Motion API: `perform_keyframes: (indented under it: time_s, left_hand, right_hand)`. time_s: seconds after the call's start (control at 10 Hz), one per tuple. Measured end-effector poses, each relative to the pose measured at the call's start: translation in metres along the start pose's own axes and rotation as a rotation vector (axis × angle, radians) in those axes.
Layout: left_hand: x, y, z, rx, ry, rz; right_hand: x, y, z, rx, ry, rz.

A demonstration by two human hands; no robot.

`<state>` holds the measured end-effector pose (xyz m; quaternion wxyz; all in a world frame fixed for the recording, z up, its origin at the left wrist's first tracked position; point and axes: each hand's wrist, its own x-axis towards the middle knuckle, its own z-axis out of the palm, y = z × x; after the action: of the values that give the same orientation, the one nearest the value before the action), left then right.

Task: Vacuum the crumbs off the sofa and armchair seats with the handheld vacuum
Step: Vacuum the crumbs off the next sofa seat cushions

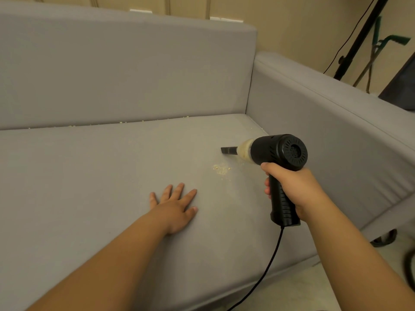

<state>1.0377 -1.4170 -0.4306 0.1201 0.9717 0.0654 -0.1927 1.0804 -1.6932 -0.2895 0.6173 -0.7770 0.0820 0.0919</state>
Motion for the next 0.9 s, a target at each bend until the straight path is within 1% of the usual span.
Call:
perform_keyframes:
  time_s: [0.4,0.5,0.6,0.7,0.8,0.9]
  left_hand:
    - [-0.002,0.001,-0.001,-0.001,-0.007,0.001]
    - [-0.004,0.003,0.000,-0.002,0.001,0.007]
    - [-0.006,0.004,0.001,-0.004,0.014,0.015]
    - [-0.005,0.003,0.000,-0.003,0.024,0.022]
    - [-0.004,0.000,-0.003,0.008,0.000,0.022]
    - [-0.002,0.000,-0.005,0.013,-0.014,0.019]
  right_hand:
    - [-0.001,0.002,0.003,-0.051,-0.034,-0.006]
    - [-0.003,0.007,0.015,-0.048,0.001,-0.019]
    - [0.003,0.006,0.037,-0.056,-0.011,-0.034]
    - [0.016,0.003,0.059,-0.045,-0.031,-0.042]
    - [0.024,0.000,0.074,-0.032,-0.068,-0.043]
    - [0.021,-0.003,0.073,-0.096,-0.118,-0.063]
